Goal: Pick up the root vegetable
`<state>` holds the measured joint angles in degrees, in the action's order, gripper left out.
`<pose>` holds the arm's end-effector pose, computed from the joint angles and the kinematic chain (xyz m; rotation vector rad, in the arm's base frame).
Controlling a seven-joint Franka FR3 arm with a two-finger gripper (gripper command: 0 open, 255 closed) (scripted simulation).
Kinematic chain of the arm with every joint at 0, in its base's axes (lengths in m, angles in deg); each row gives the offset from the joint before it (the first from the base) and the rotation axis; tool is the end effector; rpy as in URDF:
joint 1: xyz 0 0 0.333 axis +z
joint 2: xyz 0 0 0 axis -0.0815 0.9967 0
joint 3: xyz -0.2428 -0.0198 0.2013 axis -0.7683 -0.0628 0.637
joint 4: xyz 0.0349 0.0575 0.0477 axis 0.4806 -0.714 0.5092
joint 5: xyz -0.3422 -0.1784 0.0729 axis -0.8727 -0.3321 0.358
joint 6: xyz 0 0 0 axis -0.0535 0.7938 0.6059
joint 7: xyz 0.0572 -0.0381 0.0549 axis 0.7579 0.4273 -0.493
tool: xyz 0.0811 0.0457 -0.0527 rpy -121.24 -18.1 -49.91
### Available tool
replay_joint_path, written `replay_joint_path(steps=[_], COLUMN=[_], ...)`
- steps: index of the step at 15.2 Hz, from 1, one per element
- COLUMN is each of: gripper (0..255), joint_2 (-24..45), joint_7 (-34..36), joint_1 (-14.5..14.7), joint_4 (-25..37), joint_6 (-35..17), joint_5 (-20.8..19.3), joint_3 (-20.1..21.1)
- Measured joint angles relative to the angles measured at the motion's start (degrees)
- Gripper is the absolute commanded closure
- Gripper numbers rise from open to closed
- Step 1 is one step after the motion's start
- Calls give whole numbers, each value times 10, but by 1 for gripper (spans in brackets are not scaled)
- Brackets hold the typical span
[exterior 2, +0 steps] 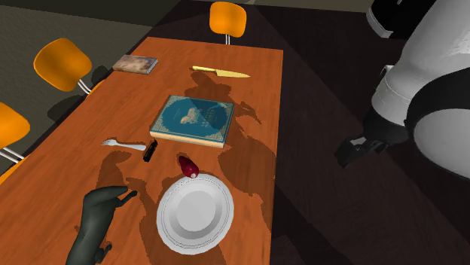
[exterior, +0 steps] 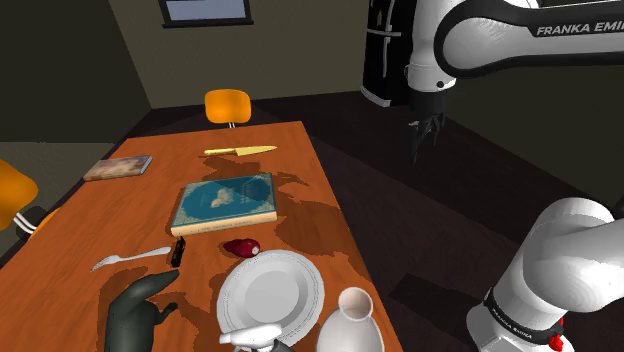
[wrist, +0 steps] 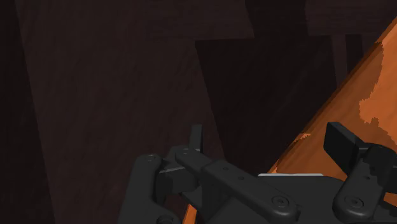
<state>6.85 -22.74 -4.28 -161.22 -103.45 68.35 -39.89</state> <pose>0.3144 0.0026 0.5607 3.0322 -0.0129 -0.0631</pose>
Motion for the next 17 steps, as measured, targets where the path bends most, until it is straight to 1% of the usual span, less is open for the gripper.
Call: replay_joint_path(steps=[2, 7, 13, 17], gripper=[0, 0, 0, 0], joint_2=[5, 75, 179, 255], joint_7=[4, 47, 98, 130], joint_1=[2, 21, 41, 51], joint_4=[0, 19, 65, 103], joint_6=[-4, -44, -92, -123], joint_5=[4, 35, 63, 72], joint_3=[4, 42, 87, 114])
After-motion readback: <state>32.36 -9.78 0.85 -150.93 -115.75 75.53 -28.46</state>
